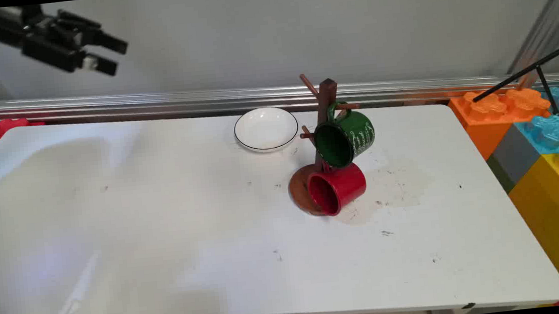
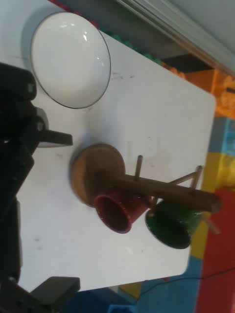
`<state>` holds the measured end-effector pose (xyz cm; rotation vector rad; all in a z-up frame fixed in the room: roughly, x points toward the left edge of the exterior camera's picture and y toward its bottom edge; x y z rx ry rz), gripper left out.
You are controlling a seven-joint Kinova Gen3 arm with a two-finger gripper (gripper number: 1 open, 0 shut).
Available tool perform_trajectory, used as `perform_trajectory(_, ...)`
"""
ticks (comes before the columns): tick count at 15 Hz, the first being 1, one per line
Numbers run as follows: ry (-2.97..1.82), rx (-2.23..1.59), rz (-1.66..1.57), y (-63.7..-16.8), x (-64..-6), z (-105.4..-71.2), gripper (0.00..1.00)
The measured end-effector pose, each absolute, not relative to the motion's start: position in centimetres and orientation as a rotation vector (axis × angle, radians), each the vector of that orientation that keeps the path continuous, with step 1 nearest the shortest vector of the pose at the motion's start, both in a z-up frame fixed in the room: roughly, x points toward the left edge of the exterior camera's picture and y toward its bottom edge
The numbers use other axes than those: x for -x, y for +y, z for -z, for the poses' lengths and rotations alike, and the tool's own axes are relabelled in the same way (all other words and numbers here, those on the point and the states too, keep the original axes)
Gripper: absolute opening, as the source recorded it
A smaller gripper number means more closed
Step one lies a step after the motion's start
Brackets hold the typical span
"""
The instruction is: Pick up the green mug from the rack
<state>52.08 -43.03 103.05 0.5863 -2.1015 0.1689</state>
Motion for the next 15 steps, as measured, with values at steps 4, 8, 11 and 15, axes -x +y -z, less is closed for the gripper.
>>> perform_trajectory(4,-2.055,-0.690,-0.169,-43.1,-45.2,-104.0,1.00)
perform_trajectory(8,-2.020,-0.791,-0.158,-42.5,-38.6,-103.9,1.00)
perform_trajectory(11,-2.000,-0.855,-0.152,-42.1,-34.5,-103.4,1.00)
perform_trajectory(15,-1.975,-0.936,-0.142,-41.6,-29.1,-102.4,1.00)
